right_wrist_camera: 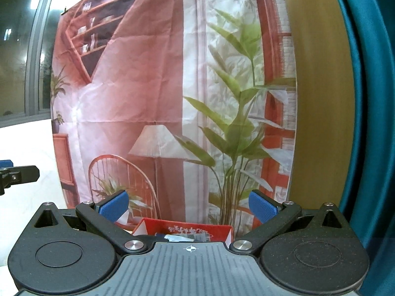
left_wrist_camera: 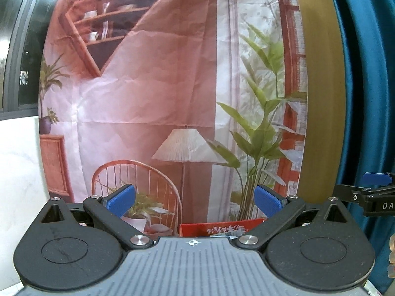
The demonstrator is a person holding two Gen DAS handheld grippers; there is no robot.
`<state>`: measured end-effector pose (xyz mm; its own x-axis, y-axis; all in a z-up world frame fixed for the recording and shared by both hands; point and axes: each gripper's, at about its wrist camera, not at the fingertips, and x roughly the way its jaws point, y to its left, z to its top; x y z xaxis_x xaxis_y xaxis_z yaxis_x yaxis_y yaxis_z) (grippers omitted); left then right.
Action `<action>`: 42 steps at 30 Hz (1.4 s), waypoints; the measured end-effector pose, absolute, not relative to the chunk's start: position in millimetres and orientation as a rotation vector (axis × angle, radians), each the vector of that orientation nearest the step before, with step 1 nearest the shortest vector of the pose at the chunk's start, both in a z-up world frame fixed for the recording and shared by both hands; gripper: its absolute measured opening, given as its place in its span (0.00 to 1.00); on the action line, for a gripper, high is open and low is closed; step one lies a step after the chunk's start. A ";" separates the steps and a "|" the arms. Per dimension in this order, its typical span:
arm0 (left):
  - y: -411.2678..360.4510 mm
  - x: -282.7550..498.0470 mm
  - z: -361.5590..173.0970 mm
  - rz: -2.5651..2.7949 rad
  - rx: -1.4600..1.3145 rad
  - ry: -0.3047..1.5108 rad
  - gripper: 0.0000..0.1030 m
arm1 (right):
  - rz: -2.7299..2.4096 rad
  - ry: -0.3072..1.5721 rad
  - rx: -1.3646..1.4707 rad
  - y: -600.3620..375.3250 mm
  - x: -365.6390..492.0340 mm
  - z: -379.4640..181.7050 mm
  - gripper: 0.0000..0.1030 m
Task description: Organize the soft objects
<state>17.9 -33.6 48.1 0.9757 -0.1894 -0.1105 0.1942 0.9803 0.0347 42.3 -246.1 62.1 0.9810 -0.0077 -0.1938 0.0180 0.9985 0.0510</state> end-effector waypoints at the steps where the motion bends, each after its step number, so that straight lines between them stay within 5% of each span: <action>1: -34.3 16.9 48.9 -0.191 0.047 0.105 1.00 | -0.012 0.195 0.049 -245.5 38.9 63.6 1.00; 42: -33.9 22.6 44.8 -0.147 0.075 0.132 1.00 | -0.063 0.203 0.025 -252.3 35.4 69.8 1.00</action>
